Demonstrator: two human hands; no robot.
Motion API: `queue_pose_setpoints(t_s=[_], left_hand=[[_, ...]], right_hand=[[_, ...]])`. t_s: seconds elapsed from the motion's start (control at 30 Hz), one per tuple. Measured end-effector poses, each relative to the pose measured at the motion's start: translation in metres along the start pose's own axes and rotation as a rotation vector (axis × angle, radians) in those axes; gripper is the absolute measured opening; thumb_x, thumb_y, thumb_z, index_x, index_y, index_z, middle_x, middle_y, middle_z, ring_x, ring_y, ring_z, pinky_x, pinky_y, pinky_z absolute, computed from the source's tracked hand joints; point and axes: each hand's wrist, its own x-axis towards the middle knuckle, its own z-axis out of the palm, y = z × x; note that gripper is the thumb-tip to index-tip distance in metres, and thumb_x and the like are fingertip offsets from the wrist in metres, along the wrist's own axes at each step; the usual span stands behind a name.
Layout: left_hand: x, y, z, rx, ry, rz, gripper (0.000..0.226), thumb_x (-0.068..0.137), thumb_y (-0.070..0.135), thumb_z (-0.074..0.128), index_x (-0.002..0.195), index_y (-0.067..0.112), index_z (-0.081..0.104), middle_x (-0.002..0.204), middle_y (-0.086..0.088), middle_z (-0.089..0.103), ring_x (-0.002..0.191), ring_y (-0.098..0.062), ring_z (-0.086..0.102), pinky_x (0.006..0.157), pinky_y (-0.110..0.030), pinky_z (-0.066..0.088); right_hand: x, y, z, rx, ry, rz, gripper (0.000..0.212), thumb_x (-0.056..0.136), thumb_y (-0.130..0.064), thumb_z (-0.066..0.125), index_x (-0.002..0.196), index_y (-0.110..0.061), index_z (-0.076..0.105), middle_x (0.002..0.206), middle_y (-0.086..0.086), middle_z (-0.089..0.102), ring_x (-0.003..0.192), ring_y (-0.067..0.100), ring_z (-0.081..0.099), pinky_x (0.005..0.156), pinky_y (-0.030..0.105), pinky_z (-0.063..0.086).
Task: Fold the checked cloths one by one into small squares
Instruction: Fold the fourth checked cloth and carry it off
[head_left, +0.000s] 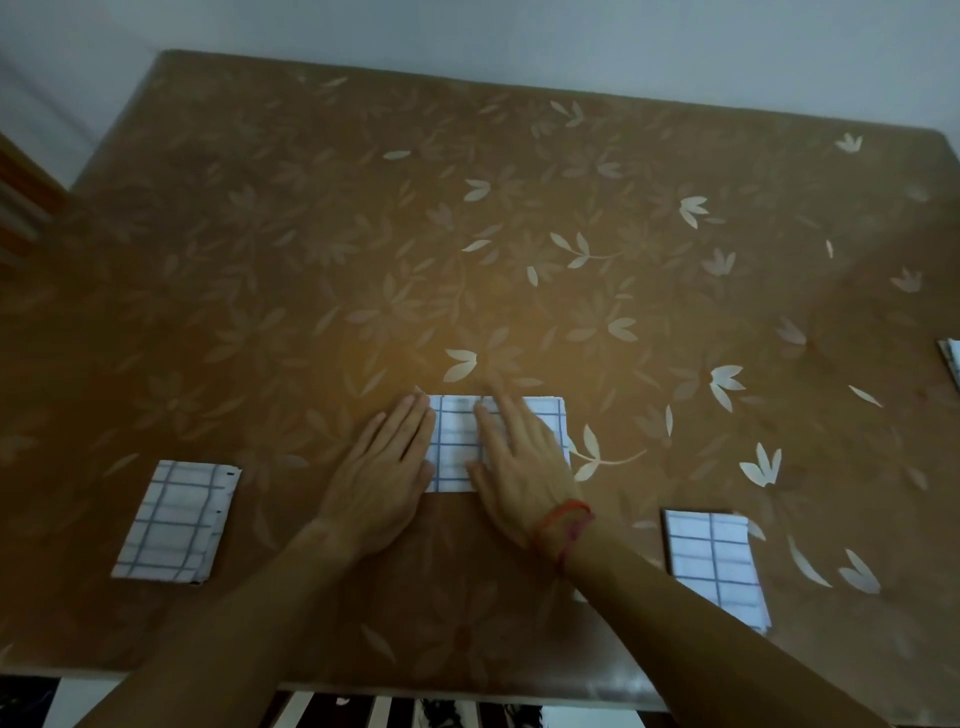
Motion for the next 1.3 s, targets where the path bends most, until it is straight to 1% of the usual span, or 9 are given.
queue_pose_setpoints(t_s=[0.13, 0.23, 0.33, 0.5, 0.67, 0.83, 0.97, 1.2, 1.3], left_hand=[[0.004, -0.003, 0.006, 0.031, -0.013, 0.018, 0.057, 0.101, 0.033, 0.018, 0.149, 0.004, 0.025, 0.157, -0.013, 0.021, 0.146, -0.021, 0.016, 0.114, -0.039, 0.019], [0.003, -0.007, 0.009, 0.038, -0.015, 0.037, 0.056, 0.102, 0.033, 0.015, 0.149, 0.003, 0.024, 0.158, -0.014, 0.019, 0.146, -0.022, 0.015, 0.114, -0.04, 0.021], [0.004, -0.009, 0.01, 0.04, -0.009, 0.043, 0.058, 0.103, 0.036, 0.008, 0.149, 0.003, 0.024, 0.158, -0.014, 0.019, 0.146, -0.023, 0.016, 0.114, -0.04, 0.022], [0.004, -0.008, 0.014, 0.005, 0.007, 0.028, 0.059, 0.102, 0.036, 0.007, 0.149, 0.003, 0.024, 0.158, -0.013, 0.018, 0.147, -0.021, 0.014, 0.115, -0.04, 0.021], [0.005, -0.009, 0.014, 0.012, -0.003, 0.024, 0.059, 0.101, 0.036, 0.015, 0.15, 0.004, 0.022, 0.159, -0.012, 0.015, 0.147, -0.02, 0.011, 0.117, -0.038, 0.017], [0.004, -0.006, 0.013, 0.015, -0.012, 0.004, 0.06, 0.101, 0.04, 0.011, 0.151, 0.007, 0.021, 0.159, -0.009, 0.015, 0.147, -0.019, 0.011, 0.118, -0.036, 0.013], [0.004, -0.006, 0.012, 0.024, -0.009, 0.005, 0.061, 0.101, 0.039, 0.011, 0.15, 0.006, 0.023, 0.159, -0.01, 0.016, 0.147, -0.02, 0.011, 0.117, -0.037, 0.013], [0.004, -0.006, 0.014, 0.026, -0.011, -0.002, 0.061, 0.1, 0.039, 0.009, 0.151, 0.007, 0.02, 0.159, -0.01, 0.013, 0.148, -0.018, 0.008, 0.117, -0.038, 0.015], [0.004, -0.006, 0.013, 0.025, -0.017, -0.001, 0.061, 0.1, 0.039, 0.01, 0.151, 0.006, 0.02, 0.159, -0.01, 0.013, 0.148, -0.019, 0.008, 0.117, -0.038, 0.015]], right_hand=[[0.018, -0.013, 0.022, -0.089, -0.111, -0.159, 0.059, 0.098, -0.036, 0.028, 0.147, -0.003, 0.027, 0.156, 0.016, 0.022, 0.145, 0.029, 0.021, 0.117, 0.043, 0.02], [0.023, -0.014, 0.034, -0.116, -0.201, -0.208, 0.061, 0.102, -0.041, 0.021, 0.15, -0.004, 0.018, 0.158, 0.015, 0.014, 0.147, 0.026, 0.011, 0.119, 0.044, 0.017], [0.024, -0.008, 0.037, -0.154, -0.249, -0.228, 0.068, 0.1, -0.05, 0.012, 0.151, -0.005, 0.01, 0.16, 0.012, 0.005, 0.148, 0.023, 0.002, 0.12, 0.04, 0.005], [0.024, -0.004, 0.04, -0.142, -0.227, -0.179, 0.073, 0.098, -0.055, 0.006, 0.15, -0.005, 0.017, 0.158, 0.014, 0.015, 0.147, 0.025, 0.011, 0.119, 0.044, 0.016], [0.015, 0.016, 0.036, -0.155, -0.233, -0.134, 0.077, 0.096, -0.058, 0.019, 0.152, -0.006, 0.009, 0.159, 0.014, 0.006, 0.148, 0.025, 0.003, 0.12, 0.044, 0.009], [-0.007, 0.058, 0.015, -0.225, -0.262, -0.096, 0.08, 0.095, -0.061, 0.012, 0.152, -0.005, 0.013, 0.159, 0.013, 0.009, 0.148, 0.025, 0.007, 0.12, 0.045, 0.012], [-0.019, 0.086, 0.003, -0.266, -0.297, -0.116, 0.075, 0.096, -0.055, 0.02, 0.151, -0.004, 0.015, 0.158, 0.013, 0.013, 0.147, 0.026, 0.011, 0.116, 0.045, 0.011], [-0.02, 0.091, -0.004, -0.203, -0.34, -0.127, 0.074, 0.094, -0.046, 0.025, 0.153, -0.008, 0.001, 0.16, 0.007, -0.004, 0.148, 0.02, -0.007, 0.121, 0.043, 0.002], [-0.02, 0.087, -0.006, -0.164, -0.309, -0.104, 0.075, 0.093, -0.043, 0.033, 0.153, -0.008, 0.005, 0.16, 0.008, 0.002, 0.148, 0.02, -0.002, 0.12, 0.042, 0.003]])
